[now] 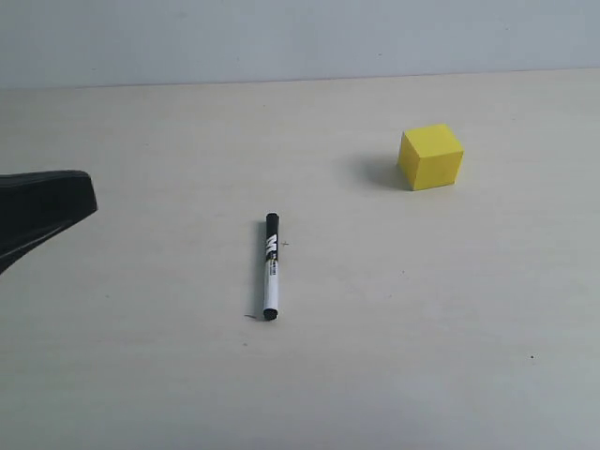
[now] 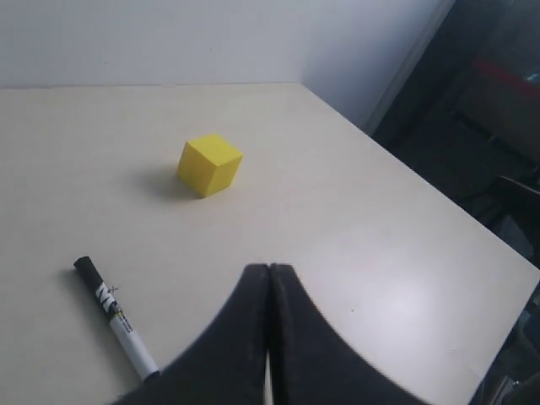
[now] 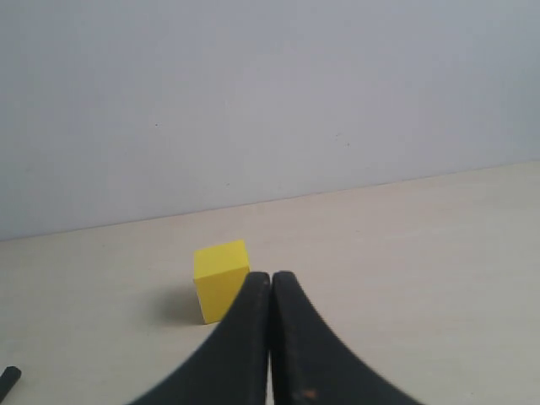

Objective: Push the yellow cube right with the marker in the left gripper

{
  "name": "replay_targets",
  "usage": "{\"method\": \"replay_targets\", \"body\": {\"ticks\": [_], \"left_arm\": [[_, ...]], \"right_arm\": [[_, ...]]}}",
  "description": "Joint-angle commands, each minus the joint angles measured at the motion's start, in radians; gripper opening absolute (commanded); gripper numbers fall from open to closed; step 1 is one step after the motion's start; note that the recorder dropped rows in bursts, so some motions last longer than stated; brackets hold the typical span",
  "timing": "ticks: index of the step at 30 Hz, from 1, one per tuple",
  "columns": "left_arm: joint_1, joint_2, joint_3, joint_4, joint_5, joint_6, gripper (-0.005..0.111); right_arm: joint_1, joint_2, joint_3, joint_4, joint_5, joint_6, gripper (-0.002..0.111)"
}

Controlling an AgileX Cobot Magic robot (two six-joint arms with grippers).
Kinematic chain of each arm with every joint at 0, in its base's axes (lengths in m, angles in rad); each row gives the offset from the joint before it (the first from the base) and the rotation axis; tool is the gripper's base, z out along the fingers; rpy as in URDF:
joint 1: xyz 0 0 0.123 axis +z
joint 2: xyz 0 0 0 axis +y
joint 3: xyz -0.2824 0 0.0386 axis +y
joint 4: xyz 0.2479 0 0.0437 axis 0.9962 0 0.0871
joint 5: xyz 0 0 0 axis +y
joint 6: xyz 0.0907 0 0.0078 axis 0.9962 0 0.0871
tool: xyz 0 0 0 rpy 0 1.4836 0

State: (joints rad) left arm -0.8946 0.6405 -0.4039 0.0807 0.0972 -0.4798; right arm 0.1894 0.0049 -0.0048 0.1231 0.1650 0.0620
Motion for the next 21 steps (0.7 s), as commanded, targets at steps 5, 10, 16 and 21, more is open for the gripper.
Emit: {"method": "replay_targets", "body": {"ticks": [5, 10, 16, 21], "left_arm": [[-0.006, -0.048, 0.029, 0.006, -0.014, -0.021, 0.0], [-0.008, -0.048, 0.029, 0.006, 0.052, -0.026, 0.0], [0.251, -0.298, 0.185, -0.015, 0.096, -0.2, 0.0], [0.447, -0.522, 0.332, -0.015, 0.096, -0.238, 0.0]], "right_arm": [[-0.004, -0.005, 0.005, 0.001, -0.01, -0.008, 0.0], [-0.004, -0.005, 0.005, 0.001, -0.01, -0.008, 0.0], [-0.004, -0.005, 0.005, 0.001, -0.01, -0.008, 0.0], [-0.004, -0.005, 0.005, 0.001, -0.01, -0.008, 0.0]]}}
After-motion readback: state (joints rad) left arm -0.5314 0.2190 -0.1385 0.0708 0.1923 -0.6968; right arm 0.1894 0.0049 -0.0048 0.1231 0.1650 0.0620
